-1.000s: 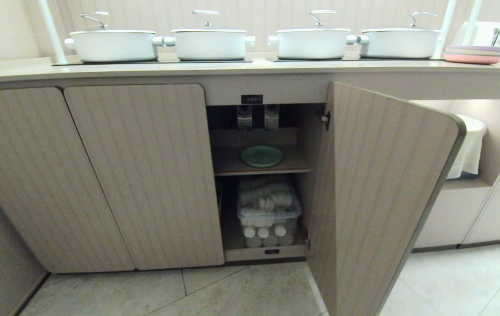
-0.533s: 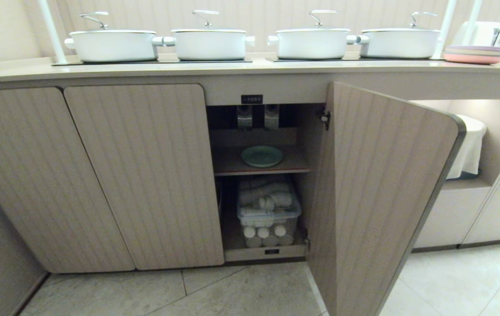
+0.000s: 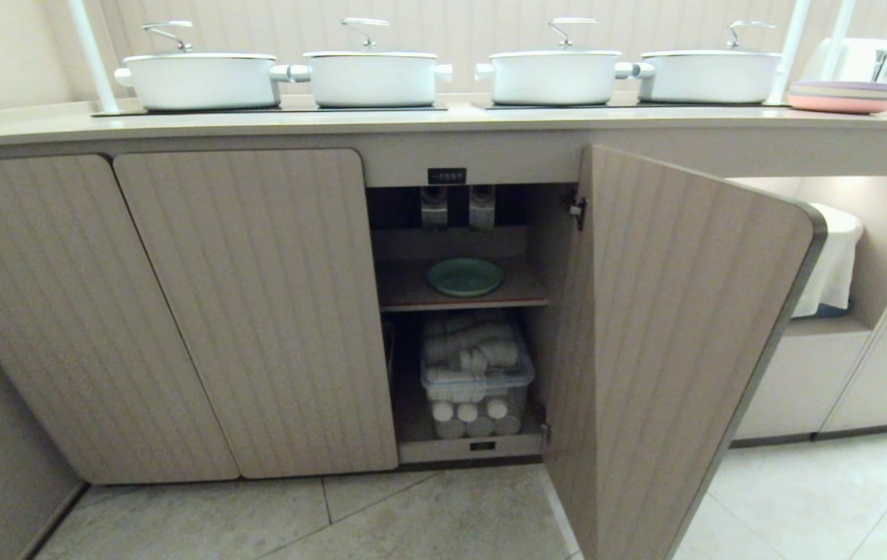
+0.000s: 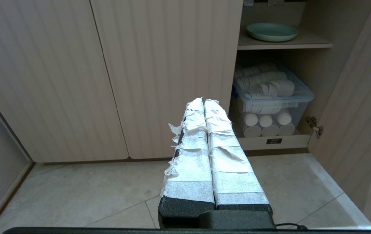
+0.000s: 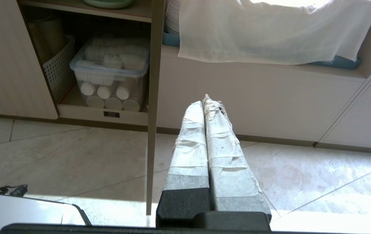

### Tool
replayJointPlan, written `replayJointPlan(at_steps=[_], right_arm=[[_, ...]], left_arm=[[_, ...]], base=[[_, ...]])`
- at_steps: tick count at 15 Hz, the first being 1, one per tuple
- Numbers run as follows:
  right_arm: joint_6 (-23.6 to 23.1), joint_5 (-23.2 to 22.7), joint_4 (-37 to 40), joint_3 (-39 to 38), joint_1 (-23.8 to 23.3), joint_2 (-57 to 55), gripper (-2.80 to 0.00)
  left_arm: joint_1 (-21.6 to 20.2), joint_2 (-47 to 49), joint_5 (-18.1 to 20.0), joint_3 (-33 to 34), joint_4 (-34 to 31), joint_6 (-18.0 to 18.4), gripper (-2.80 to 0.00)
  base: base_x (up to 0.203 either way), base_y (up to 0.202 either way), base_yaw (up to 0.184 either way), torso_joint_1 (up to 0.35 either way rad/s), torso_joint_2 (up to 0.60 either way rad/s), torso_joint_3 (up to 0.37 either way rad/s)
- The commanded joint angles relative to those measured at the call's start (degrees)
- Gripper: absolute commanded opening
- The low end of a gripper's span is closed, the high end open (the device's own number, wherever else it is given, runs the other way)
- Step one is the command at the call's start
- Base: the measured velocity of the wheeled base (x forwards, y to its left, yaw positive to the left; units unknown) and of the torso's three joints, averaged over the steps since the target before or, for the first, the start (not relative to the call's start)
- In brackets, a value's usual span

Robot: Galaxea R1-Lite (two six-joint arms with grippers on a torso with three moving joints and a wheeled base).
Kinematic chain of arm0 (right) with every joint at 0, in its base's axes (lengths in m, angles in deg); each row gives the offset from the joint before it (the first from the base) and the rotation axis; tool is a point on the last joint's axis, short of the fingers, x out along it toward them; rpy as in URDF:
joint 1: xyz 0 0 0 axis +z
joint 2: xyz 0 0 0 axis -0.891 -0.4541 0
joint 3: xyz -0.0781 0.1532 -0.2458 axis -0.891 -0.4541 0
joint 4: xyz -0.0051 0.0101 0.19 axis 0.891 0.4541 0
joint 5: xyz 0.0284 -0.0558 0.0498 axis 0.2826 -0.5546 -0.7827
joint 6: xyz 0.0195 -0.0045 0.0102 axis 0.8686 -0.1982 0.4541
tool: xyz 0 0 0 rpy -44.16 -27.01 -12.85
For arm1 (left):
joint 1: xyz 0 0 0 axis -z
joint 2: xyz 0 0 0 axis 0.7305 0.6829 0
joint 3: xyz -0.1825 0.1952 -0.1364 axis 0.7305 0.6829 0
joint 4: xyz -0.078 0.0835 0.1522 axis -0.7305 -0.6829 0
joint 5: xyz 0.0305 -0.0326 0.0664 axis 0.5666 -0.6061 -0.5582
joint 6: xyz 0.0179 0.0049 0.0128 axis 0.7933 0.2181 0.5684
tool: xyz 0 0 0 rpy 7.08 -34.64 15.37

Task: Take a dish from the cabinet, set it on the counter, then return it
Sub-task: Close the cabinet door

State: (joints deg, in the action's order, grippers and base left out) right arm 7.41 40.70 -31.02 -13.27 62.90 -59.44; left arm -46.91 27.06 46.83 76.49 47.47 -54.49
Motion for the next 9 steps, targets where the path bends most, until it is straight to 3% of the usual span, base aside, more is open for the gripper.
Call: replayJointPlan(at_steps=[1, 9], right_arm=[[-0.1, 0.0, -0.1, 1.2, -0.1, -3.7, -2.80], [0.3, 0.2, -8.7, 8.3, -3.6, -21.6, -2.80]], left_arm=[[0.0, 0.0, 0.0, 0.0, 0.0, 0.0, -2.80], [0.0, 0.0, 0.0, 0.0, 0.0, 0.0, -2.80]], base=[[0.000, 0.000, 0.000, 0.000, 0.00, 0.000], [0.000, 0.000, 0.000, 0.000, 0.00, 0.000]])
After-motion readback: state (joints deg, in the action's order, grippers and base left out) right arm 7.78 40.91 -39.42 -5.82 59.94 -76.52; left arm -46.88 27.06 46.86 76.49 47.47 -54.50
